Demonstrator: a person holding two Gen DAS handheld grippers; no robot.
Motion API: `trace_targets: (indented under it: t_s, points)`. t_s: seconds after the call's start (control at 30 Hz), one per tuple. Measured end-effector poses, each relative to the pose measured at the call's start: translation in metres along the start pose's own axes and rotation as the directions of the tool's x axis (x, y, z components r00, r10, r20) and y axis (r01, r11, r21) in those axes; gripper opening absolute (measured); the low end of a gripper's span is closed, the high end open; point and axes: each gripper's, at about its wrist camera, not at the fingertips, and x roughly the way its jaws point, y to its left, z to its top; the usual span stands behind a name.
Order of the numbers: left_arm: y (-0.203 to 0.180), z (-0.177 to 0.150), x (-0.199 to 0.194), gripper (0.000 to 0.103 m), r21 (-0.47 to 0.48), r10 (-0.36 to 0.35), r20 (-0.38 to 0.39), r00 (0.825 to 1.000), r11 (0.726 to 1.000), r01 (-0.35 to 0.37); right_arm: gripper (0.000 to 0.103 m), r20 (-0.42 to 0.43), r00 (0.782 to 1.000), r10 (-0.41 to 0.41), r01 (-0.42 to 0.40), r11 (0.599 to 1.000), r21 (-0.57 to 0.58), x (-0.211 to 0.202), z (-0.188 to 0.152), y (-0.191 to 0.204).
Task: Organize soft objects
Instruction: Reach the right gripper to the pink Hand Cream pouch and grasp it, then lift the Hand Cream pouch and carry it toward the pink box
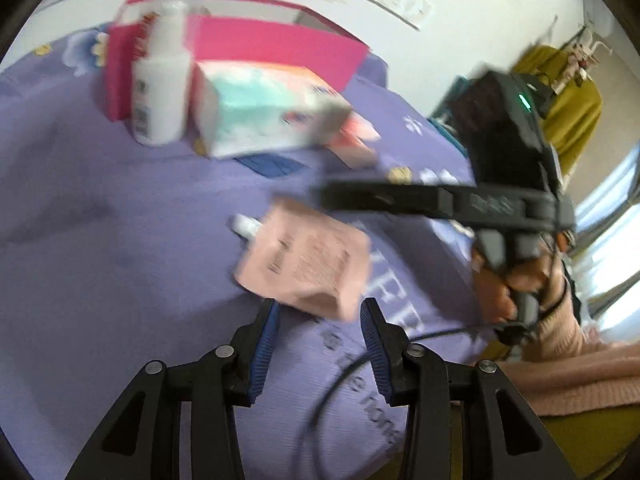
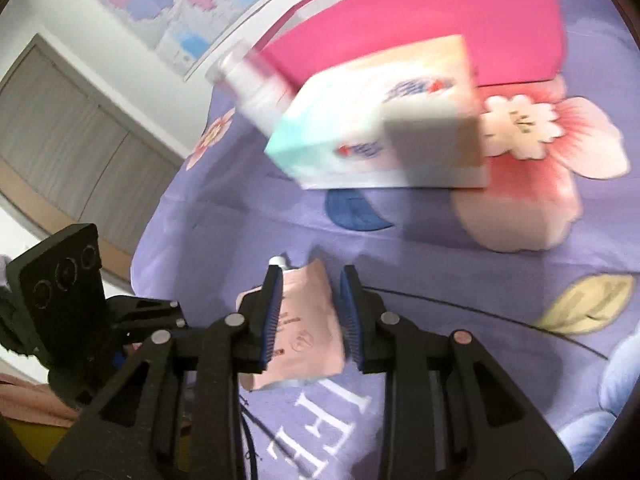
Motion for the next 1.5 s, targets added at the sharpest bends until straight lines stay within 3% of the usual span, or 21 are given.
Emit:
trace_targets:
  t_s: [0.13, 0.23, 0.43, 0.63, 0.7, 0.77, 0.93, 1.23, 1.33, 1.5]
  points:
    - [0.018, 0.011, -0.010, 0.042, -0.027, 0.053, 0.040, 0.998, 0.998, -0.052, 0.042, 0.016, 1.000, 0.002, -0.003, 1.000, 0.030, -0.014, -0.012, 0.000]
    - [0.024, 0.018, -0.005, 0.042, -0.024, 0.062, 0.031, 0.998, 0.998, -0.061, 0.042, 0.004, 1.000, 0.030, -0.030, 0.998, 0.047, -0.023, -0.027, 0.004]
    - [0.019, 0.023, 0.015, 0.042, 0.004, 0.032, -0.014, 0.999, 0.999, -0.032, 0.042, -0.057, 0.996, 0.075, -0.070, 0.994, 0.081, -0.020, -0.046, 0.008]
    - [0.017, 0.022, 0.015, 0.042, -0.010, -0.007, -0.024, 1.000, 1.000, 0.007, 0.042, -0.010, 0.999, 0.053, -0.052, 0.994, 0.100, -0.016, -0.042, 0.003]
    - [0.014, 0.022, 0.016, 0.042, -0.013, -0.009, -0.025, 1.000, 1.000, 0.009, 0.039, 0.004, 1.000, 0.018, -0.019, 0.996, 0.084, -0.016, -0.040, 0.003]
    - [0.012, 0.022, 0.017, 0.042, -0.019, -0.011, -0.024, 1.000, 1.000, 0.010, 0.031, 0.014, 1.000, -0.021, 0.020, 0.998, 0.067, -0.015, -0.037, 0.003]
    - [0.018, 0.025, 0.019, 0.042, -0.071, -0.040, -0.011, 0.999, 0.997, 0.039, 0.016, 0.052, 0.998, -0.024, 0.023, 0.999, 0.033, -0.019, -0.034, 0.000]
    - [0.016, 0.031, 0.024, 0.045, -0.082, -0.043, -0.011, 0.999, 0.996, 0.042, 0.016, 0.070, 0.997, -0.010, 0.007, 0.999, 0.039, -0.021, -0.034, -0.009]
    - [0.017, 0.031, 0.025, 0.046, -0.101, -0.071, -0.012, 0.997, 0.992, 0.069, 0.013, 0.067, 0.998, -0.018, 0.016, 0.999, 0.030, -0.022, -0.034, -0.009]
    - [0.012, 0.031, 0.025, 0.046, -0.107, -0.056, -0.004, 0.998, 0.993, 0.055, 0.014, 0.071, 0.997, -0.041, 0.040, 0.999, 0.010, -0.025, -0.034, -0.003]
